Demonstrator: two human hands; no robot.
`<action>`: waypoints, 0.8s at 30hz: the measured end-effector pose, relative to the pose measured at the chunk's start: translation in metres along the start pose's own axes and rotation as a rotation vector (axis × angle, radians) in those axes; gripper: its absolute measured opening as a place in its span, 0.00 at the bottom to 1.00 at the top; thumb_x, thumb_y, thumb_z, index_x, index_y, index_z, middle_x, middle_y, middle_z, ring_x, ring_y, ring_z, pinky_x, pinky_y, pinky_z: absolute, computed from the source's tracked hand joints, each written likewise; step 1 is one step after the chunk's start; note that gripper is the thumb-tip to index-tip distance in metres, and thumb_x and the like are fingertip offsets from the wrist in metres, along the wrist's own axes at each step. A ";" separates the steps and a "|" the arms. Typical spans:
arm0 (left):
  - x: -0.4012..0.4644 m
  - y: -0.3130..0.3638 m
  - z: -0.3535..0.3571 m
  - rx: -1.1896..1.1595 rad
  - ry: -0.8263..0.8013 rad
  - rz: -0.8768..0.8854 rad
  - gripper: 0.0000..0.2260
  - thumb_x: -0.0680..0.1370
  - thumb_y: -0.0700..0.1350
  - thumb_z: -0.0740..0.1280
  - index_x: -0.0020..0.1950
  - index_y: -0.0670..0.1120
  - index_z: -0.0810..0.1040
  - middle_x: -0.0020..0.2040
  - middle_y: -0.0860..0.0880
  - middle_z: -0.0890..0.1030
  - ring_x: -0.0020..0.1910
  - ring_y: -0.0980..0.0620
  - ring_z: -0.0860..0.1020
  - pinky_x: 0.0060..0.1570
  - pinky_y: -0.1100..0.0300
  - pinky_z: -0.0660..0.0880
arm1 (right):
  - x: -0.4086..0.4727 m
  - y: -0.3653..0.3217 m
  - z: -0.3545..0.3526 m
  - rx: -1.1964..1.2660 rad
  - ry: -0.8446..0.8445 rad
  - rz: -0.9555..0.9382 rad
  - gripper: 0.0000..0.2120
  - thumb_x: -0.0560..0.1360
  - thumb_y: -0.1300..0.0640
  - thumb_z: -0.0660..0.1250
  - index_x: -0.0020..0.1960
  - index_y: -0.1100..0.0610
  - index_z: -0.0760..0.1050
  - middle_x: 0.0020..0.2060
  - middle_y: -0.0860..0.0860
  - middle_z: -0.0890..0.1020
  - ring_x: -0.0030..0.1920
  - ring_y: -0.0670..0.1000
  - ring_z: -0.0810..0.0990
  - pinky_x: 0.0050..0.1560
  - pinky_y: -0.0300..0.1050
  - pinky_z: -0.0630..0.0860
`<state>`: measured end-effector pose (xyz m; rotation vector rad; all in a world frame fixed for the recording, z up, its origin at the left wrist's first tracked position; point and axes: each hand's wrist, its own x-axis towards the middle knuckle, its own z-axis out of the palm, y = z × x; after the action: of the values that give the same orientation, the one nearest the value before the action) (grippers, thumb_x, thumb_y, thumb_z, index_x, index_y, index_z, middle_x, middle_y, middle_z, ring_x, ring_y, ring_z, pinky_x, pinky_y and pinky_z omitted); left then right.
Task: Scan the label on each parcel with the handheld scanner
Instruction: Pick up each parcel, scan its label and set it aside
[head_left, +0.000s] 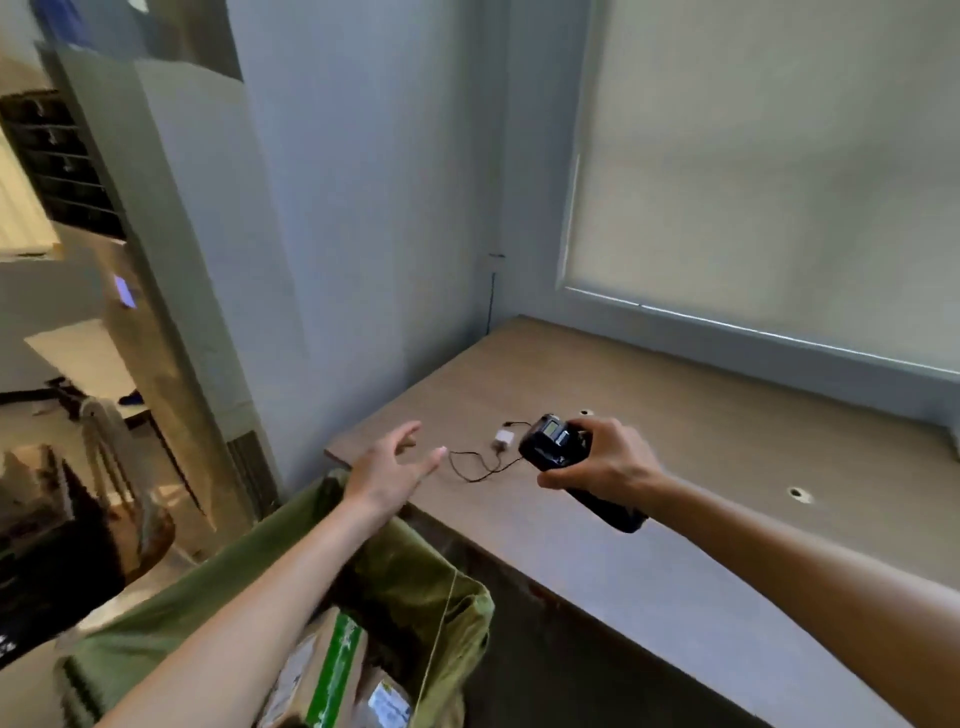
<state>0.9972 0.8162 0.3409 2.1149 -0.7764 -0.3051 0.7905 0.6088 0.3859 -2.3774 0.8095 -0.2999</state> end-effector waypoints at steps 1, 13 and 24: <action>-0.001 0.025 0.017 -0.012 -0.037 0.045 0.34 0.72 0.68 0.69 0.74 0.55 0.69 0.67 0.53 0.77 0.63 0.51 0.75 0.63 0.52 0.74 | -0.015 0.014 -0.024 -0.005 0.041 0.041 0.30 0.62 0.40 0.83 0.61 0.46 0.80 0.44 0.42 0.83 0.41 0.40 0.80 0.33 0.32 0.71; -0.076 0.346 0.260 -0.072 -0.431 0.428 0.26 0.76 0.57 0.73 0.71 0.47 0.75 0.65 0.44 0.80 0.62 0.48 0.79 0.66 0.51 0.74 | -0.246 0.225 -0.284 -0.052 0.471 0.573 0.27 0.57 0.35 0.78 0.53 0.44 0.82 0.43 0.44 0.86 0.45 0.49 0.83 0.37 0.38 0.74; -0.236 0.549 0.523 -0.117 -0.789 0.622 0.27 0.77 0.57 0.72 0.72 0.47 0.75 0.67 0.44 0.78 0.64 0.47 0.77 0.66 0.52 0.73 | -0.461 0.404 -0.440 -0.096 0.648 0.916 0.33 0.56 0.36 0.81 0.60 0.43 0.82 0.47 0.45 0.85 0.47 0.49 0.83 0.44 0.41 0.79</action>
<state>0.3394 0.3827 0.4370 1.5050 -1.7604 -0.8287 0.0635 0.4294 0.4802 -1.7179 2.1172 -0.6426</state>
